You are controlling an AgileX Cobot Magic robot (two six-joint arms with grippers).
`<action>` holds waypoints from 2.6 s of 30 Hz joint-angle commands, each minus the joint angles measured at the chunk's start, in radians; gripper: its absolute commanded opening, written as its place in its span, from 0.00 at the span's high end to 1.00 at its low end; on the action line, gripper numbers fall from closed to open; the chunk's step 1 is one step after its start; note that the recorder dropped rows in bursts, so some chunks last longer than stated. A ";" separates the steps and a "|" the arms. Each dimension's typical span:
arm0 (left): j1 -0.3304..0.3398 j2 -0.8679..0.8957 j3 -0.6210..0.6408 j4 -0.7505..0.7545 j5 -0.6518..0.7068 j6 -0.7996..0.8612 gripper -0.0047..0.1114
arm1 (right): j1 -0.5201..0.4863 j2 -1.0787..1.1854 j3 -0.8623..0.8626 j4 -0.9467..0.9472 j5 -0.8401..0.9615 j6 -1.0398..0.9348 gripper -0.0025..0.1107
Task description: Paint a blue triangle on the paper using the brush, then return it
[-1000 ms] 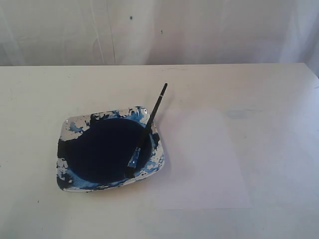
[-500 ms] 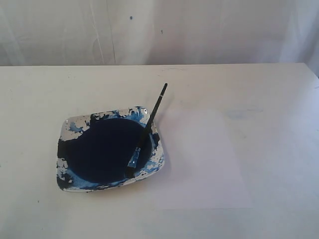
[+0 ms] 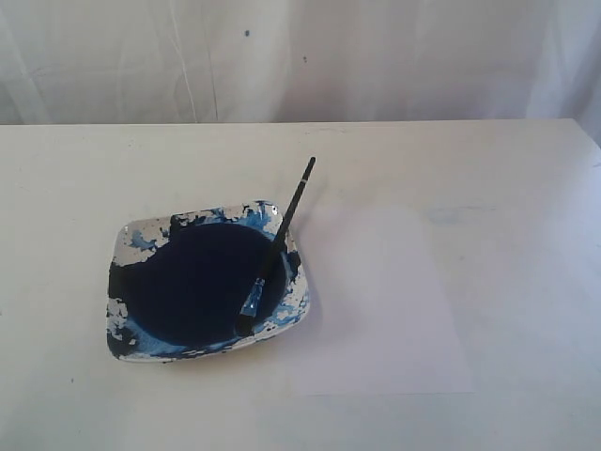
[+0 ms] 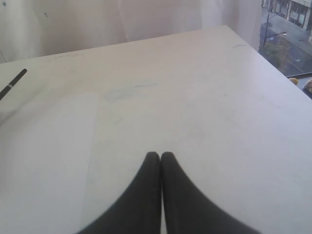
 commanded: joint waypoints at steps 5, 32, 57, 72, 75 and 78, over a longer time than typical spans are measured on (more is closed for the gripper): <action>0.001 -0.005 0.006 -0.006 -0.004 -0.007 0.96 | 0.003 -0.005 0.002 0.002 -0.005 0.000 0.98; 0.001 -0.005 0.006 0.001 -0.109 0.077 0.96 | 0.003 -0.005 0.002 0.002 -0.005 0.000 0.98; 0.001 -0.005 0.006 -0.262 -0.567 -0.415 0.96 | 0.003 -0.005 0.002 0.002 -0.005 0.000 0.98; 0.001 0.207 -0.189 0.321 -0.874 -0.709 0.96 | 0.003 -0.005 0.002 0.002 -0.005 0.000 0.98; 0.001 0.397 -0.255 0.490 -0.968 -0.867 0.96 | 0.003 -0.005 0.002 0.002 -0.005 0.000 0.98; 0.001 0.547 -0.308 0.671 -1.049 -1.029 0.96 | 0.003 -0.005 0.002 0.002 -0.005 0.000 0.98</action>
